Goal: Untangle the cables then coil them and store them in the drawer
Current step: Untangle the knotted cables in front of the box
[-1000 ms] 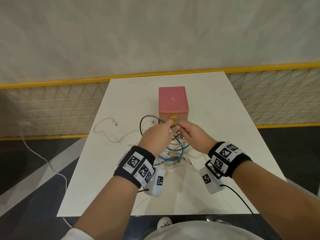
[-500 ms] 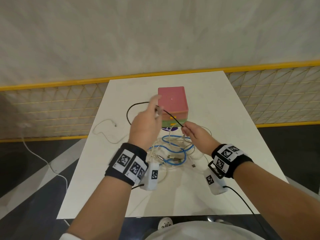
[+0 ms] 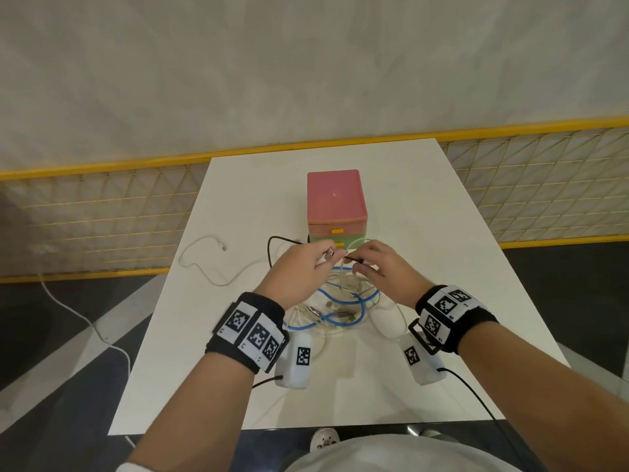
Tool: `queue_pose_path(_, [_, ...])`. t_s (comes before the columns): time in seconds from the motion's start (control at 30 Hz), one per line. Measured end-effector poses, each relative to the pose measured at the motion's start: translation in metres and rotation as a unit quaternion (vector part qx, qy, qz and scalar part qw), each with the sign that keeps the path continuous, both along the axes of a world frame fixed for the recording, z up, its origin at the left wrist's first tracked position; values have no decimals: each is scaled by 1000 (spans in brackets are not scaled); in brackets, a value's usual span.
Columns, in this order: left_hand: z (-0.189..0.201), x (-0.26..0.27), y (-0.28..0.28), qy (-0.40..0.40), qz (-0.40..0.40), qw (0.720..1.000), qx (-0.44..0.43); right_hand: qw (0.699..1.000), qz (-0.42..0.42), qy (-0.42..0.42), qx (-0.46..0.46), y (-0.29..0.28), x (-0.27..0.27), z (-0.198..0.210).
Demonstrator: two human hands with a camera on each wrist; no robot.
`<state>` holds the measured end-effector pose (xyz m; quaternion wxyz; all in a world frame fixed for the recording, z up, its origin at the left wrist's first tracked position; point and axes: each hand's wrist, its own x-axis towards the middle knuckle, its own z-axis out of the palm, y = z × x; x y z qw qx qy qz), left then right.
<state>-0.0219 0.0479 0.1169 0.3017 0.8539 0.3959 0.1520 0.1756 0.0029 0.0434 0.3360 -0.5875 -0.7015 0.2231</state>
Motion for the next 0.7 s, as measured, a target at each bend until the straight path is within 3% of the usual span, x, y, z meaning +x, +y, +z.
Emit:
queue_pose_path(0.1, [-5,-3,0,-69,37,996,-32,999,-4,14,-35,-1,2,9])
queue_pose_path(0.23, [-5,-5,2,-126,109,985,-48,990,-4,132,-57,-8,-1,18])
queue_pose_path(0.4, [-11,-5,5,-119,141,983,-26,984,-16,168,-63,-13,-4,22])
queue_pose_path(0.7, [-15,2,11,-147,216,965,-6,941,-11,319,-115,-15,-9,35])
